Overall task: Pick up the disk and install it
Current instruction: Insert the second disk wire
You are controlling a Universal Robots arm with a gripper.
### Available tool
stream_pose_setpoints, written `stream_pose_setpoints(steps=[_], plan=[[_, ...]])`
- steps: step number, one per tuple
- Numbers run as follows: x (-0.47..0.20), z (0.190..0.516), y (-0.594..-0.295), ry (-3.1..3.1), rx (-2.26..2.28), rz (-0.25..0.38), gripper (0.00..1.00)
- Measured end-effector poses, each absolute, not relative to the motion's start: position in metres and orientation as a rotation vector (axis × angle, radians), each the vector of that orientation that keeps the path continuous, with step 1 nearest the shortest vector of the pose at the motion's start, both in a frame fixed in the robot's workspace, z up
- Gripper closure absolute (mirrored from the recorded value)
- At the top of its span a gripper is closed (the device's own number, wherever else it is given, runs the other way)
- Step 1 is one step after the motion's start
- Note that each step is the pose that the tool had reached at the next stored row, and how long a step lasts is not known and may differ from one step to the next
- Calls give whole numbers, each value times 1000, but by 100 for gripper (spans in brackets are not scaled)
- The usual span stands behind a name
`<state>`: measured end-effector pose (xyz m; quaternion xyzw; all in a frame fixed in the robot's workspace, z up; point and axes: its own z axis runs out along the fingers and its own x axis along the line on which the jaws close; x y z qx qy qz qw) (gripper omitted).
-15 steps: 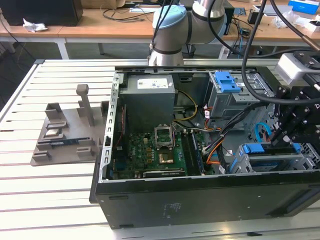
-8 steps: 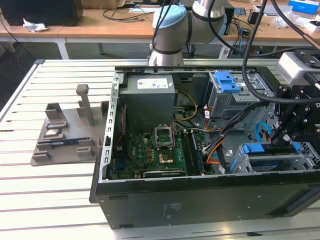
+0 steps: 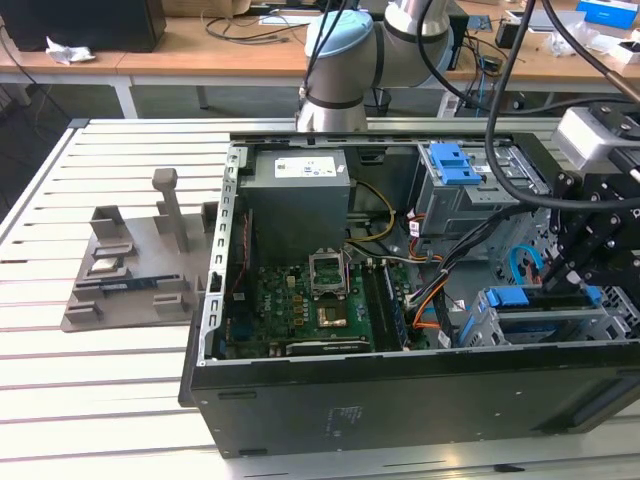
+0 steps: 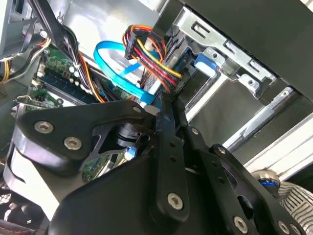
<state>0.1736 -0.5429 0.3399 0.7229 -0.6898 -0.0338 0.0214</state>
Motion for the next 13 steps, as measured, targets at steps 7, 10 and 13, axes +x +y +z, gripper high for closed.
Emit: stream_pose_setpoints(steps=[7,10,13], plan=[[174,338,-543,-2138,2240,-104,83],[174,341,-543,-2138,2240,-104,76],[173,350,-542,-2138,2240,-103,78]])
